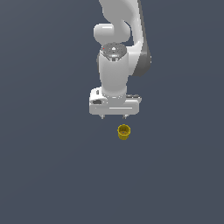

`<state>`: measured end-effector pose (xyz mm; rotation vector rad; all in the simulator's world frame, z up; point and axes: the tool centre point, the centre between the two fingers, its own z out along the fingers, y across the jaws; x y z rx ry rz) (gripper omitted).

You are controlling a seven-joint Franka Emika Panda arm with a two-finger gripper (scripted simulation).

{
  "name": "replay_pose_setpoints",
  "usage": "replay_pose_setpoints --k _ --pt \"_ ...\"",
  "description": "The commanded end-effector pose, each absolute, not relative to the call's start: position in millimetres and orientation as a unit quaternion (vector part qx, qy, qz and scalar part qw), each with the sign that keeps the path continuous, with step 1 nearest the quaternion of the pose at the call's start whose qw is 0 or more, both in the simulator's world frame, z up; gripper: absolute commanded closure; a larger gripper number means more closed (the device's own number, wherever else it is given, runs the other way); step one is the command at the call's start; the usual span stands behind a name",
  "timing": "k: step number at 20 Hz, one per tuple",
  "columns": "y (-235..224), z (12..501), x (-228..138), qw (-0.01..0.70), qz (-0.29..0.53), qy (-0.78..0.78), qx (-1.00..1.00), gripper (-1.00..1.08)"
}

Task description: Pick up the object and move it to a goal position.

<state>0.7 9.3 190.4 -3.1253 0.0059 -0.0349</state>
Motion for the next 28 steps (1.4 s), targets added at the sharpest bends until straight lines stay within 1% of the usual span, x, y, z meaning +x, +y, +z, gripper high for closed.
replay_pose_setpoints --k 1,10,16,28 --pt "9.2 190.4 0.7 0.008 -0.011 0.002 -1.000 -0.92" --pt "30.8 179.5 -9.4 0.015 0.013 -0.012 -1.000 -0.92" --pt "31.1 179.0 -9.3 0.015 0.013 -0.010 -1.000 -0.92" --pt "38.0 163.8 -6.7 0.013 0.012 0.054 -0.998 -0.92"
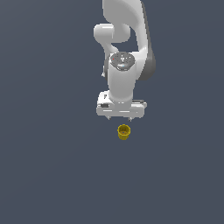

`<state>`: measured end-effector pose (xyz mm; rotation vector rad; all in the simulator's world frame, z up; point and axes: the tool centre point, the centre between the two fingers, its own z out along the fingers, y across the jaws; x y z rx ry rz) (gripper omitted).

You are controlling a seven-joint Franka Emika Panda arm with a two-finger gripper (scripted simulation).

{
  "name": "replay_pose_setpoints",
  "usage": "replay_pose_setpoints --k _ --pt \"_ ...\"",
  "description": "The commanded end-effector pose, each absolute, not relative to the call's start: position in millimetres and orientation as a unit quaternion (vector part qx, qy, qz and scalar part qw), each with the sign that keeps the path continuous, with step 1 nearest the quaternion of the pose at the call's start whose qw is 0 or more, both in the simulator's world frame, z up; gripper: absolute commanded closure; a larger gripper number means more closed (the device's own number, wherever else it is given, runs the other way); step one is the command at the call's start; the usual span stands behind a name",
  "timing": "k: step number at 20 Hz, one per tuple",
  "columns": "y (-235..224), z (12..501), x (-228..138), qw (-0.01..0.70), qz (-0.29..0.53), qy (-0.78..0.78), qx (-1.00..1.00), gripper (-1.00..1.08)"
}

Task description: Pick up the object and move it to a goal position.

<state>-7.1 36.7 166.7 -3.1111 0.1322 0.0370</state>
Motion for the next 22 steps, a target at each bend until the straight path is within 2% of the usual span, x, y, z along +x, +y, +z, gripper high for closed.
replay_pose_setpoints --k 1,22 --pt "39.0 161.6 -6.4 0.013 0.012 0.064 -0.998 -0.92" --pt "61.5 106.9 -1.0 0.002 0.003 0.293 -0.956 -0.92"
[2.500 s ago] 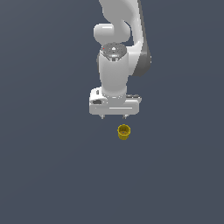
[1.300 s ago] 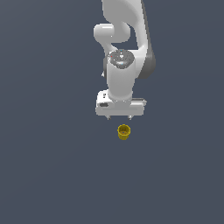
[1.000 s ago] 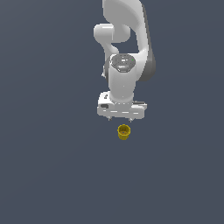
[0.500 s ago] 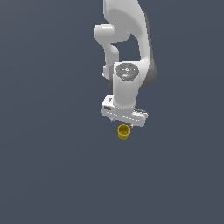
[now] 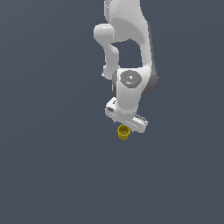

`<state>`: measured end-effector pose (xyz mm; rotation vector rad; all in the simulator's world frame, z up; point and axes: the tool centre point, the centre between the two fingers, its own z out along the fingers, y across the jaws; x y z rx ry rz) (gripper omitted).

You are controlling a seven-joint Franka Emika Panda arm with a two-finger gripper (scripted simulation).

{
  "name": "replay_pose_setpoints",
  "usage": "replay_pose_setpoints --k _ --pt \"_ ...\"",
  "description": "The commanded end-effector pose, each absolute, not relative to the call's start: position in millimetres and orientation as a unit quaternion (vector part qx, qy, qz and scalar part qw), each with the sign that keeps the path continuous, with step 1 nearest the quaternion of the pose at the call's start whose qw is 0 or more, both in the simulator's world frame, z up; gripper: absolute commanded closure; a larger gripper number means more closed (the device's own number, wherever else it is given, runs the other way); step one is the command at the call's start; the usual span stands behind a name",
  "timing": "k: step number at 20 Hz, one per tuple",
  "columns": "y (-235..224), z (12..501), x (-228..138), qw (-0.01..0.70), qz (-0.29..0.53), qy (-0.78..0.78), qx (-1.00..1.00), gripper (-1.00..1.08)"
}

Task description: Pick up the object and move it to a goal position.

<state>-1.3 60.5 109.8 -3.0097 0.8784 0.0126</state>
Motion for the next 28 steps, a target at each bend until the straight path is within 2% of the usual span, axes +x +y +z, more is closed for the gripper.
replay_pose_setpoints --k 1,16,28 --pt "62.1 105.2 -0.9 0.002 0.003 0.300 -0.954 -0.92" --pt "65.5 93.3 -0.8 0.000 0.000 0.334 -0.943 -0.92" --pt "65.3 47.2 -1.2 0.000 0.000 0.336 -0.942 -0.92"
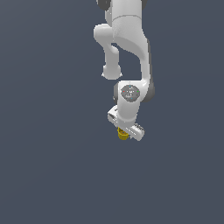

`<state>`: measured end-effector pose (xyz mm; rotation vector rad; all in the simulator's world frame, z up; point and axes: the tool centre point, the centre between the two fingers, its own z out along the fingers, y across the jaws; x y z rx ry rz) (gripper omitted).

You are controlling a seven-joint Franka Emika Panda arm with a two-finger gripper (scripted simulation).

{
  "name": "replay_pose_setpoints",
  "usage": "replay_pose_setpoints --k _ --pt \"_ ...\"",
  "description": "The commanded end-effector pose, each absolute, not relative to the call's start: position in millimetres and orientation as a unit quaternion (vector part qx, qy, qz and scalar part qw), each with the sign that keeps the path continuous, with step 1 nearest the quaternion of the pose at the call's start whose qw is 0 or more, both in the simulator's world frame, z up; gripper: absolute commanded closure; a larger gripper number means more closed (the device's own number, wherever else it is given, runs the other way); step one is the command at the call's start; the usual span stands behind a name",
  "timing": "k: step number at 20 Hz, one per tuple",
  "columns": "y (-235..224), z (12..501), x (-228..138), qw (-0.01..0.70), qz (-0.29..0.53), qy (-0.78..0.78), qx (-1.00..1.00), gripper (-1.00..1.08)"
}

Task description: Pick up the object and move it to a goal position.

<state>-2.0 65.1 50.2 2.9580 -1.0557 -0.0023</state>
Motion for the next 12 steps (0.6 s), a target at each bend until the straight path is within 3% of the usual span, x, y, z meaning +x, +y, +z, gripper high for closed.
replay_pose_setpoints --k 1,2,3,12 --pt "65.3 46.6 -0.9 0.000 0.000 -0.336 0.942 -0.92" --pt "65.4 46.4 -0.7 0.000 0.000 -0.336 0.942 -0.92" --pt "65.4 46.4 -0.7 0.000 0.000 -0.336 0.942 1.08" --pt "65.4 46.4 -0.7 0.000 0.000 -0.336 0.942 1.08"
